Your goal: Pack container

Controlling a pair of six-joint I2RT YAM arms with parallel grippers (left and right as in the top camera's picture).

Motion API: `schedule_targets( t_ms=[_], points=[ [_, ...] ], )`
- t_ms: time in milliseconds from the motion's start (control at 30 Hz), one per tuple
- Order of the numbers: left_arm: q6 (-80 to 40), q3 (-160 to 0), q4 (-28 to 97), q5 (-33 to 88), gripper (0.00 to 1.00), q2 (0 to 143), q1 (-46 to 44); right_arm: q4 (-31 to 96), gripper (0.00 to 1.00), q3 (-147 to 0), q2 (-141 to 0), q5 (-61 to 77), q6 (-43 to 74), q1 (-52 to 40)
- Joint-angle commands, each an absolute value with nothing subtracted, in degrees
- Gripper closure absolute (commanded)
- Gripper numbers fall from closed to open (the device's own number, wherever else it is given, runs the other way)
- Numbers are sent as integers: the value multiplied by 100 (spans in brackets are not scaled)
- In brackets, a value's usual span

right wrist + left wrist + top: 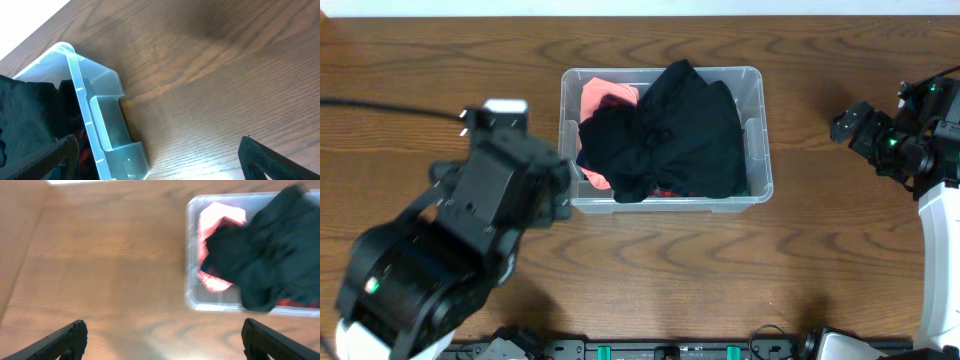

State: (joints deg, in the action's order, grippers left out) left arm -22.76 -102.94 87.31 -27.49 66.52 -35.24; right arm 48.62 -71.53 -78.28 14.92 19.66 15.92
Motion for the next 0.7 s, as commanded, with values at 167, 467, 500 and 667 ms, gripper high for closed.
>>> schedule_targets(
  t_ms=[167,467,500,667],
  points=[
    [-3098,-9721,9207,-3020,2,5019,-3494,4869,1,-7168,-7835,1479,1857,1649],
    [-3127,-9660,9209,-3118,2,4150,-3494,4871,1,-7168,-7835,1479,1857,1649],
    [-3068,-9644,9209,-3140,2,4143,-3494,4869,1,-7168,-7835,1479,1857,1649],
    [-2939,-9255,9107,-3459,2,4104,-3612,4869,1,-7168,-7835,1479,1857,1649]
  ],
)
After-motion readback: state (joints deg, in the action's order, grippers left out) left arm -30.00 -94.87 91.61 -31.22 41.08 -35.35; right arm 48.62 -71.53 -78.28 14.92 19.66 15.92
